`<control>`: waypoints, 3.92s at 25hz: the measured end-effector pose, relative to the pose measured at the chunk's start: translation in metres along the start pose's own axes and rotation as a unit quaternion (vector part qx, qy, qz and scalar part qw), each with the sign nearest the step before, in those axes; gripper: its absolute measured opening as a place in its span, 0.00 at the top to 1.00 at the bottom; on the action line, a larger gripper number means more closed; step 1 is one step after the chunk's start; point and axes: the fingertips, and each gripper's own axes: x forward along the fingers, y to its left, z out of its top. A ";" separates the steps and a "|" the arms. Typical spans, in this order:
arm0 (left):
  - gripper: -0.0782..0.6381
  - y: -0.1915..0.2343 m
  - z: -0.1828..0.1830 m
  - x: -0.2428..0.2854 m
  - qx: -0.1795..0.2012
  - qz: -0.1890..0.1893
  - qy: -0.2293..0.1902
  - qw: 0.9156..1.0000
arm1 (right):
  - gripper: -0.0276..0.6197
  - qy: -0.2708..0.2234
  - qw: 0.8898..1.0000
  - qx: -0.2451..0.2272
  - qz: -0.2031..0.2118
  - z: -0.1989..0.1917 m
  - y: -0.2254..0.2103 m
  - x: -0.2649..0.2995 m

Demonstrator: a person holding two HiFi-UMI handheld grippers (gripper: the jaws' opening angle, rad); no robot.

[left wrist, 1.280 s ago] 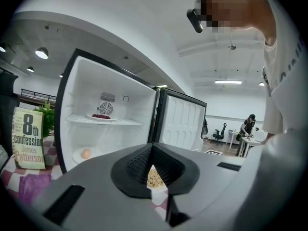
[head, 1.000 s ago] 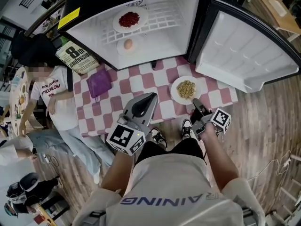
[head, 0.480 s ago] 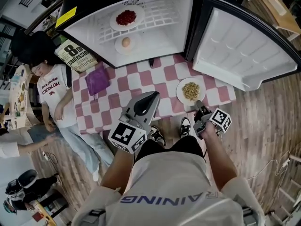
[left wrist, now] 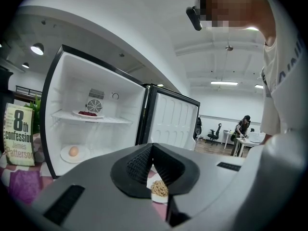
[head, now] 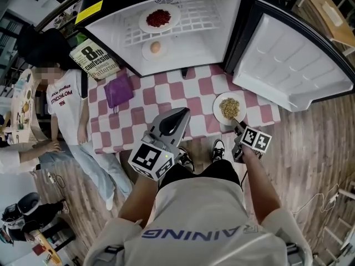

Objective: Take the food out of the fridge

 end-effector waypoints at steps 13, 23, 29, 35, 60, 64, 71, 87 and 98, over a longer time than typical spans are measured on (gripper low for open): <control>0.88 0.016 0.013 -0.013 0.010 0.019 -0.012 1.000 | 0.90 -0.071 0.986 -0.145 -0.031 0.052 0.048 -0.029; 0.88 0.040 0.053 -0.041 0.035 0.069 -0.054 0.996 | 0.92 -0.186 0.944 -0.242 0.123 0.127 0.212 -0.081; 0.88 0.057 0.075 -0.066 0.047 0.110 -0.082 0.989 | 0.92 -0.229 0.913 -0.280 0.187 0.155 0.283 -0.112; 0.88 0.064 0.088 -0.083 0.055 0.136 -0.100 0.984 | 0.92 -0.238 0.893 -0.308 0.227 0.159 0.327 -0.127; 0.88 0.071 0.084 -0.097 0.043 0.131 -0.115 0.984 | 0.81 -0.163 0.939 -0.146 0.265 0.178 0.356 -0.072; 0.88 0.079 0.080 -0.105 0.035 0.134 -0.115 0.984 | 0.81 -0.128 0.953 -0.044 0.270 0.197 0.372 -0.037; 0.88 0.102 0.068 -0.120 0.017 0.145 -0.111 0.983 | 0.77 -0.105 0.949 0.124 0.271 0.221 0.388 0.021; 0.88 0.134 0.062 -0.133 0.001 0.145 -0.123 0.982 | 0.77 -0.079 0.931 0.268 0.234 0.240 0.398 0.075; 0.88 0.130 0.067 -0.134 0.000 0.147 -0.131 0.980 | 0.77 -0.084 0.916 0.320 0.227 0.242 0.396 0.082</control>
